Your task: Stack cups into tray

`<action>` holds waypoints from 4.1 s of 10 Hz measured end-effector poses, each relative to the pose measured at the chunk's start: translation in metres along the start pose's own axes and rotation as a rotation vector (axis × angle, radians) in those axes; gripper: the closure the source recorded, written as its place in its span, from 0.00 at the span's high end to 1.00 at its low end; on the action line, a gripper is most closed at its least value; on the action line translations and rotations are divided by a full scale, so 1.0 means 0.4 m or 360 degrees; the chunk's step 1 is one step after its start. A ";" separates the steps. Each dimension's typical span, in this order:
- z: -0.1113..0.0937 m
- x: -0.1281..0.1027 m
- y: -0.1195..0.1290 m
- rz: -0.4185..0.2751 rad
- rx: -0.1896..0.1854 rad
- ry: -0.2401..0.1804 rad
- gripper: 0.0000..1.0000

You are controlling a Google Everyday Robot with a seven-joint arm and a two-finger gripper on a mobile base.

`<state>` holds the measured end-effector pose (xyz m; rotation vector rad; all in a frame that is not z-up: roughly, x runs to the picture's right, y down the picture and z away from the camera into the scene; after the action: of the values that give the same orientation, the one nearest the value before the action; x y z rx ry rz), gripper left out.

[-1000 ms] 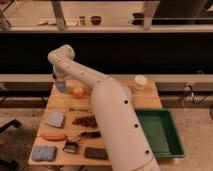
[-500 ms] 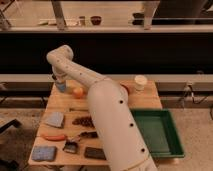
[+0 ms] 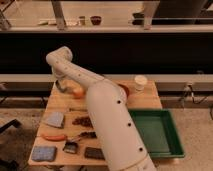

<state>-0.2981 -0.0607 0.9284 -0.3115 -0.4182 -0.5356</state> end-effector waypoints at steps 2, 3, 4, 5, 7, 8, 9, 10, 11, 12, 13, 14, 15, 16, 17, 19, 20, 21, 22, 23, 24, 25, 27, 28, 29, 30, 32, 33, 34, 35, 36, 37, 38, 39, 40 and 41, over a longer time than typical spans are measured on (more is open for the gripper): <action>0.014 -0.012 -0.001 0.0001 -0.0004 -0.0007 0.80; 0.019 -0.018 -0.001 -0.0001 -0.0008 -0.0011 0.80; 0.027 -0.022 0.003 -0.0003 -0.0013 -0.0015 0.80; 0.051 -0.027 0.017 0.0013 -0.0020 -0.0023 0.80; 0.079 -0.027 0.038 0.0048 -0.0011 -0.0028 0.80; 0.073 -0.016 0.045 0.0069 0.0007 -0.0024 0.78; 0.063 -0.002 0.055 0.0096 0.0018 -0.0011 0.72; 0.058 0.010 0.067 0.0122 0.0026 0.0000 0.62; 0.052 0.016 0.074 0.0135 0.0032 0.0010 0.55; 0.044 0.026 0.090 0.0150 0.0033 0.0014 0.52; 0.041 0.039 0.101 0.0162 0.0032 0.0018 0.53; 0.043 0.048 0.107 0.0164 0.0032 0.0026 0.57; 0.056 0.033 0.104 0.0167 0.0025 0.0013 0.59; 0.064 0.018 0.094 0.0163 0.0021 0.0006 0.64; 0.068 0.009 0.089 0.0158 0.0013 0.0000 0.64; 0.065 0.014 0.077 0.0145 0.0007 0.0012 0.63; 0.067 0.013 0.077 0.0141 0.0000 0.0009 0.58; 0.070 0.011 0.077 0.0141 -0.0004 0.0005 0.58; 0.081 0.010 0.083 0.0141 -0.0017 -0.0001 0.57; 0.089 0.008 0.086 0.0136 -0.0023 -0.0012 0.51; 0.095 0.005 0.088 0.0132 -0.0027 -0.0021 0.46; 0.112 -0.010 0.085 0.0121 -0.0034 -0.0048 0.31; 0.138 -0.034 0.084 0.0106 -0.0049 -0.0073 0.14; 0.147 -0.049 0.080 0.0097 -0.0048 -0.0085 0.05; 0.147 -0.053 0.075 0.0088 -0.0043 -0.0079 0.00; 0.145 -0.054 0.071 0.0084 -0.0030 -0.0064 0.00; 0.114 -0.078 0.057 0.0103 0.0037 -0.0064 0.00; 0.078 -0.069 0.049 0.0122 0.0068 -0.0061 0.00; 0.047 -0.060 0.041 0.0144 0.0080 -0.0061 0.00; -0.009 -0.054 0.032 0.0182 0.0083 -0.0070 0.00; -0.086 -0.043 0.028 0.0229 0.0085 -0.0078 0.00; -0.148 -0.008 0.034 0.0274 0.0092 -0.0063 0.00; -0.207 0.029 0.056 0.0328 0.0098 -0.0059 0.00; -0.255 0.063 0.086 0.0381 0.0102 -0.0060 0.00; -0.288 0.096 0.119 0.0424 0.0106 -0.0048 0.00; -0.335 0.134 0.172 0.0486 0.0110 -0.0037 0.00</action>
<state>-0.1783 -0.0795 0.8244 -0.3086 -0.4016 -0.2187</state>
